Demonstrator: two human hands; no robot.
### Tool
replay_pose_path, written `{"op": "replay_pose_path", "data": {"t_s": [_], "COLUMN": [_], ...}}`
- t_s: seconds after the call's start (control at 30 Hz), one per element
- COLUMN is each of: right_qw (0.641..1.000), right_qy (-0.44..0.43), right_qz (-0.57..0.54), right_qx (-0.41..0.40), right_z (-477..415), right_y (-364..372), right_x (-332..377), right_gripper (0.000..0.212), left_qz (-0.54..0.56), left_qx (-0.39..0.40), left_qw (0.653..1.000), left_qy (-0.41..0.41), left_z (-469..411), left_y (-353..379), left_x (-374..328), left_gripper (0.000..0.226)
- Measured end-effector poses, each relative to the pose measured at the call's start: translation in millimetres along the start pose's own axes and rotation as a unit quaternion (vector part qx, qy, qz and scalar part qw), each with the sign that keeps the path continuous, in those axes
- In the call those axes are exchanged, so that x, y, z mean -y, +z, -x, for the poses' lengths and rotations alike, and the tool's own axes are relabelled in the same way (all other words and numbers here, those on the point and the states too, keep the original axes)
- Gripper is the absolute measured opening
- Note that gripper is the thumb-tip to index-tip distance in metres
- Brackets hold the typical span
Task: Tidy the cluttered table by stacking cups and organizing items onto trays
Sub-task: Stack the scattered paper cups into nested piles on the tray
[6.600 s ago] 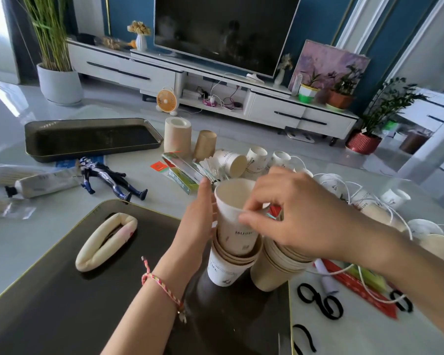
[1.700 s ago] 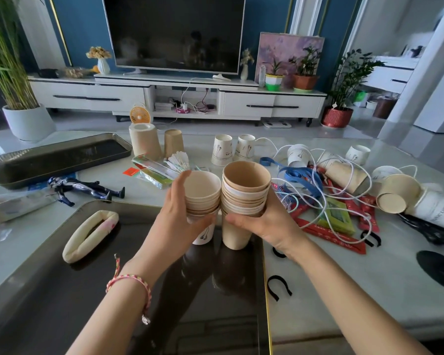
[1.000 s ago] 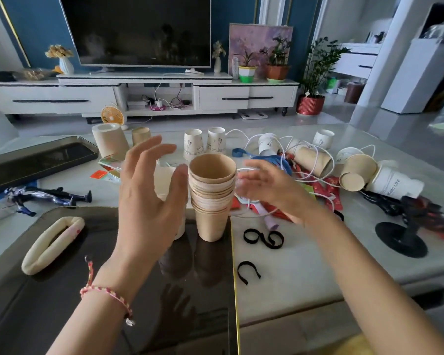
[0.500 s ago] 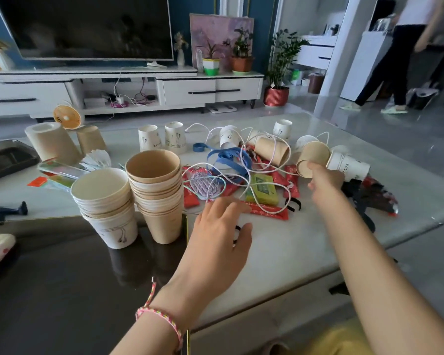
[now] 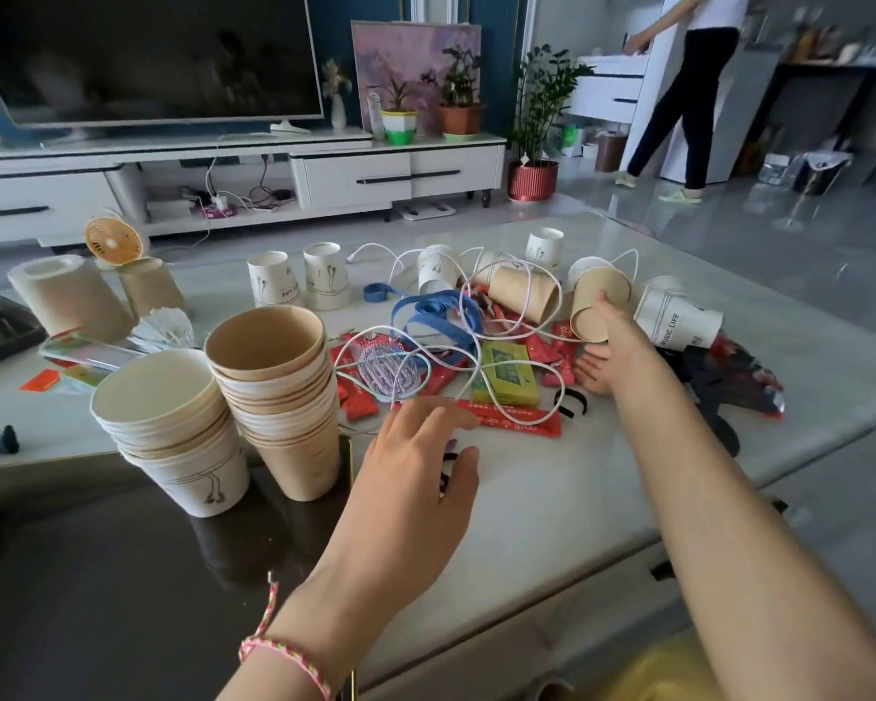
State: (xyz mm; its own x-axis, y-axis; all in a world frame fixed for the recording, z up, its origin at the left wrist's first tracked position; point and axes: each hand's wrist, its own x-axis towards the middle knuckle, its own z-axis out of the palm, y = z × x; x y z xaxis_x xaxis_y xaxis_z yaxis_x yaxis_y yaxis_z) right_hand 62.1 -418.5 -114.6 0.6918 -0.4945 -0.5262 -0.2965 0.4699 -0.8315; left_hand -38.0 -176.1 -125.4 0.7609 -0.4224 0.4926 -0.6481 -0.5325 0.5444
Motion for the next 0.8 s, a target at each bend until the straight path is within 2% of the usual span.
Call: {"op": "replay_pose_path", "data": {"t_s": [0.53,0.63,0.8], "right_qw": [0.999,0.998,0.996], "right_qy": [-0.027,-0.049,-0.068], "right_qz": [-0.024,-0.023,-0.013], "right_qx": [0.01,-0.008,-0.051], "right_z": [-7.8,-8.3,-11.1], "right_y": [-11.0,-11.9,-8.5], "right_x": [-13.2,-16.4,-18.9], "right_gripper": [0.061,0.051,0.049], "left_qz": [0.001,0.011,0.02], "left_qx": [-0.01,-0.021,-0.022], "left_qw": [1.0,1.0,0.999], "left_qy": [0.005,0.011,0.014], "left_z": [0.0,-0.7,-5.1], "left_y": [-14.4,-18.1,-17.2], "left_x": [-5.7,-8.4,-12.2], "left_gripper": [0.025,0.027,0.027]}}
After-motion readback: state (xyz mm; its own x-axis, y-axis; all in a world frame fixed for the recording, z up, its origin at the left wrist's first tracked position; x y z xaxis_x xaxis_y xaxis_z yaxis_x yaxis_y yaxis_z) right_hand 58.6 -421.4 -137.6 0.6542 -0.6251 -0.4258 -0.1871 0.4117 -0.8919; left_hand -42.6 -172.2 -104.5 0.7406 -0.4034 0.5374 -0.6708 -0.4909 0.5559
